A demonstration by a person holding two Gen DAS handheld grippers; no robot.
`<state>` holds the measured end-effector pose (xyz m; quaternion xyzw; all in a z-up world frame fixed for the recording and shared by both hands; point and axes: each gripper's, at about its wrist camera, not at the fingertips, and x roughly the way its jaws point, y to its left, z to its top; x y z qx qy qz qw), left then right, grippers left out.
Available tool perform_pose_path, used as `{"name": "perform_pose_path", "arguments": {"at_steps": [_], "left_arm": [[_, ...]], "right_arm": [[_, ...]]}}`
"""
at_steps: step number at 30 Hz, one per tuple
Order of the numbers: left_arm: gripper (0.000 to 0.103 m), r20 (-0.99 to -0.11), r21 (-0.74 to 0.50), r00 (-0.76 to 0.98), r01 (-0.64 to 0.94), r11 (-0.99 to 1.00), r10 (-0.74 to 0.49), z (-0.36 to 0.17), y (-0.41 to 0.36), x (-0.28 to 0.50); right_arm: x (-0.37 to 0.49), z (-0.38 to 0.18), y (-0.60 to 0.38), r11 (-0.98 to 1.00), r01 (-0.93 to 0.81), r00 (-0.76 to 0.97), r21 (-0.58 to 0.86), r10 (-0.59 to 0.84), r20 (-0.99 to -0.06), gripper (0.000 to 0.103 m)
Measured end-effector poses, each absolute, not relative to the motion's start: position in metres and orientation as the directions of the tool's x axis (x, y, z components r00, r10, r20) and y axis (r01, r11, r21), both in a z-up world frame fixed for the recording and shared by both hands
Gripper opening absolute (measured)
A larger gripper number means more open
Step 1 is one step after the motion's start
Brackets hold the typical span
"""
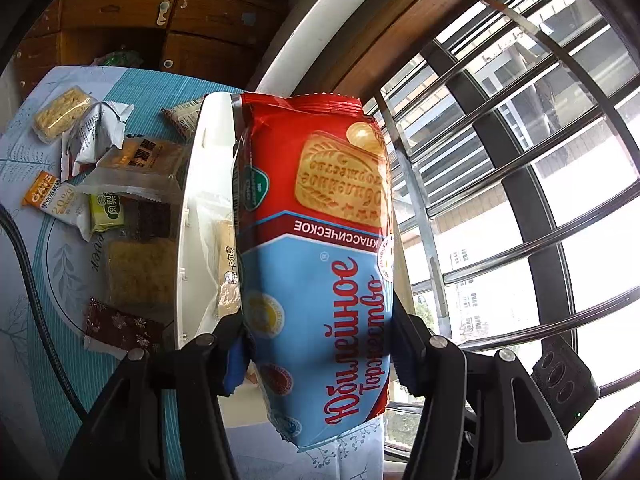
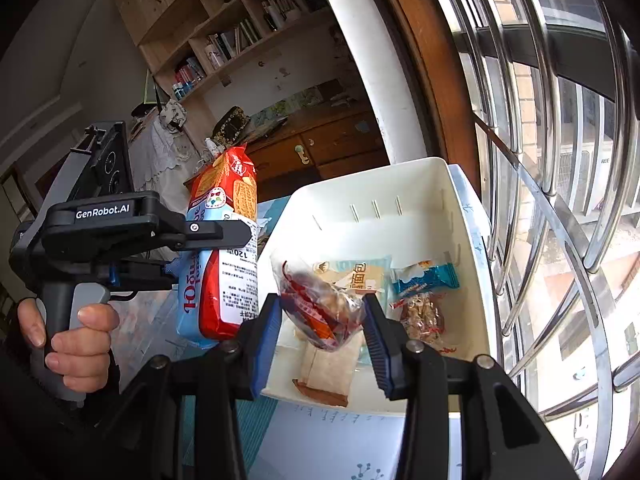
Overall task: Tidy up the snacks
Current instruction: 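Carry the biscuit pack into the white tray and open the left tool, then move both tools back from the tray toward the snacks on the table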
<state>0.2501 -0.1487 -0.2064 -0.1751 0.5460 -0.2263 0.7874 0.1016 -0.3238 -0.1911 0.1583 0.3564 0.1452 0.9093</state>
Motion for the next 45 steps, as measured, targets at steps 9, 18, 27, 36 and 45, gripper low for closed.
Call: {"name": "perform_pose_path", "arguments": {"at_steps": [9,18,27,36,45], "left_arm": [[0.058,-0.826,-0.475,0.29,0.105,0.874,-0.484,-0.216,-0.151,0.247],[0.08,-0.787,-0.475,0.383,0.124,0.871,-0.484,-0.196,-0.133,0.244],[0.08,-0.803,-0.432,0.42,0.081,0.898,-0.423,-0.197,-0.1,0.234],[0.08,-0.806,-0.41,0.45,0.044,0.911,-0.384,-0.203,-0.067,0.228],[0.08,-0.821,-0.38,0.435,0.066,0.923,-0.37,-0.21,-0.043,0.245]], "right_arm": [[0.104,-0.206,-0.335,0.903,-0.124,0.677,0.41,0.379,-0.631,0.042],[0.104,-0.206,-0.328,0.9,-0.148,0.665,0.411,0.398,-0.632,0.042],[0.102,-0.21,-0.306,0.9,-0.184,0.636,0.394,0.415,-0.651,0.042],[0.098,-0.213,-0.276,0.878,-0.214,0.591,0.428,0.465,-0.659,0.042],[0.093,-0.211,-0.245,0.867,-0.226,0.57,0.445,0.488,-0.661,0.043]]}}
